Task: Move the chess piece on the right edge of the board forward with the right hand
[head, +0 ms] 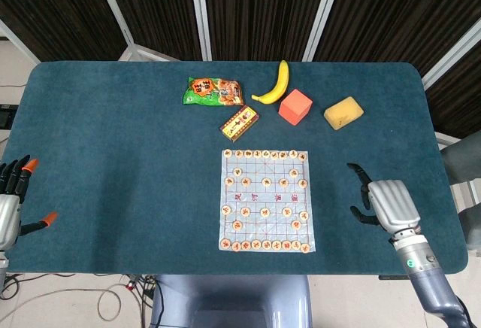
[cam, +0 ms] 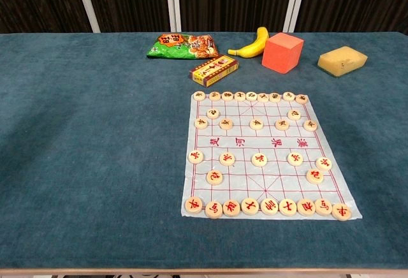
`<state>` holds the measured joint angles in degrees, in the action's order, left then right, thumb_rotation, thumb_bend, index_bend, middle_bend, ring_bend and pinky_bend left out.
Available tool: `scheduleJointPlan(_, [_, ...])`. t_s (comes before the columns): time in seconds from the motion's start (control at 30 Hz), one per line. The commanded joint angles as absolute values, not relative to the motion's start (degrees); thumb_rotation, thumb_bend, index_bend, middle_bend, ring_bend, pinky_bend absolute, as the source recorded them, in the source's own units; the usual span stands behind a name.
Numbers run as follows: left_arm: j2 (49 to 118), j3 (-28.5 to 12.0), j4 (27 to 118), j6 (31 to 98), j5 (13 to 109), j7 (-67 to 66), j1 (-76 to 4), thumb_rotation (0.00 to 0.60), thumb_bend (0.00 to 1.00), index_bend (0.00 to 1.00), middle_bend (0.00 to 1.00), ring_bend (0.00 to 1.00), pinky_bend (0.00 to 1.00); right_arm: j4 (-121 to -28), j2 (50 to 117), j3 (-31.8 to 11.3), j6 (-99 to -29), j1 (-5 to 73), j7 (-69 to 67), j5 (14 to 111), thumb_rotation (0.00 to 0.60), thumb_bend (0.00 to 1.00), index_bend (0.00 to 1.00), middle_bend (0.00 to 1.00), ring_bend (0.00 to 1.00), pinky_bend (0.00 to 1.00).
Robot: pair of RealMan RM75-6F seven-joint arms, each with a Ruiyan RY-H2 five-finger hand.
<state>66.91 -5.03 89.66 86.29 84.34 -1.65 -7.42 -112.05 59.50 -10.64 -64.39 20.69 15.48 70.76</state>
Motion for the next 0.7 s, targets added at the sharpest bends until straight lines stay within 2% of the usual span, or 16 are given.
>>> scheduleJointPlan(0.03, [66.98, -5.09, 89.61, 86.38, 84.4, -1.5, -7.43, 0.6, 0.0, 0.0, 0.0, 0.0, 0.0, -112.5, 62.84, -11.4, -60.16, 25.01, 20.47, 64.41, 0.6, 0.34, 0.31, 0.99, 1.0, 0.88])
scheduleJointPlan(0.17, [67.11, -5.07, 89.38, 86.17, 84.4, -1.39, -7.53, 0.6, 0.0, 0.0, 0.0, 0.0, 0.0, -110.72, 66.78, -10.47, -58.15, 27.82, 24.78, 58.17, 0.6, 0.34, 0.34, 1.0, 1.0, 0.88])
scheduleJointPlan(0.33, [67.15, -5.19, 89.22, 85.83, 84.08, -1.06, -7.64, 0.6, 0.0, 0.0, 0.0, 0.0, 0.0, -108.81, 71.22, -9.55, -58.85, 29.74, 28.02, 52.98, 0.6, 0.34, 0.37, 1.0, 1.0, 0.88])
scheduleJointPlan(0.7, [67.09, -5.07, 89.17, 85.33, 84.15, -0.38, -7.82, 0.6, 0.0, 0.0, 0.0, 0.0, 0.0, -104.66, 78.33, -7.39, -61.38, 30.94, 29.96, 50.2, 0.6, 0.34, 0.4, 1.0, 1.0, 0.88])
